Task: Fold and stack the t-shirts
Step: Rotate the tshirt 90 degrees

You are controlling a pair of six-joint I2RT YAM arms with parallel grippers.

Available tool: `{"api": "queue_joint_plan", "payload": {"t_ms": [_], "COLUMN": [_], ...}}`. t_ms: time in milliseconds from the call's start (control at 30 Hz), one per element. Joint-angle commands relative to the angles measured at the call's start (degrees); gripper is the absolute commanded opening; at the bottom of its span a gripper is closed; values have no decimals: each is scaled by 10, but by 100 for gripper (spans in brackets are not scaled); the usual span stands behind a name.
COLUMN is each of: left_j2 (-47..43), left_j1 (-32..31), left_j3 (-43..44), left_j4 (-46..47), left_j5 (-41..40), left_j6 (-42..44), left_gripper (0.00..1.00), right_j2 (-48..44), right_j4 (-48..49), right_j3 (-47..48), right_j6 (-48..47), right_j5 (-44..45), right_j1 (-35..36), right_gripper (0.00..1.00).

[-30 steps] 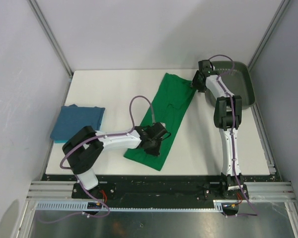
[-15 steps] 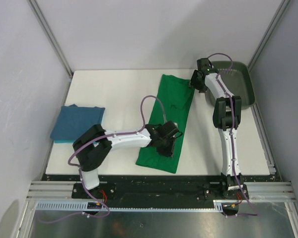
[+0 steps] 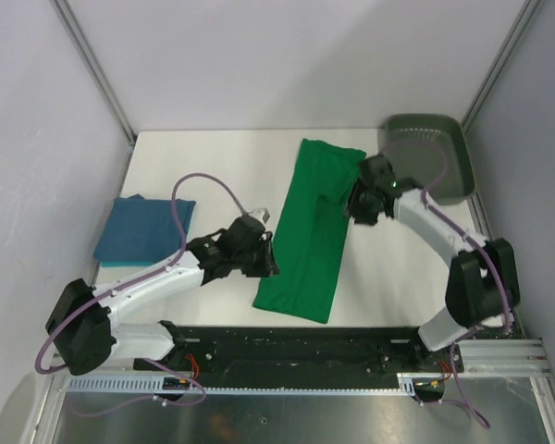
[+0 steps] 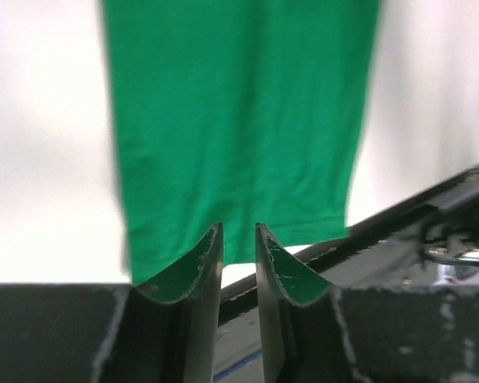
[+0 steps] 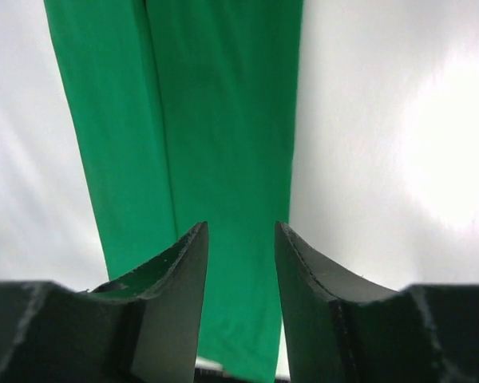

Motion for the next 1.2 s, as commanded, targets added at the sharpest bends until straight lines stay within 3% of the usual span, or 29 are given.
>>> {"api": "queue_joint_plan", "payload": {"t_ms": [0,200,433,767,1167], "left_j2": [1,24,30,6,-5], "left_j1": [16,18,18,18,18], "left_j3": [-59,-106,-149,-168,-164], "left_j4": [-6,28,66,59,58], "left_j5": [-37,-38,-24,-24,0], "left_j6": [3,-6,-13,-12,-9], "left_gripper": [25,20,18,17,18], "right_j2": [-88,-169,-167,-143,-213], "right_j4": [50,102,112,124,103], "right_j3": [-128,-252,-278,-297,-406], "right_j6": [93,182,235,267,303], "right_j5": [-17,-29,2,5,-8], "right_j1": [82,177,271,339,359], "right_gripper": [41,33,30,28,29]}}
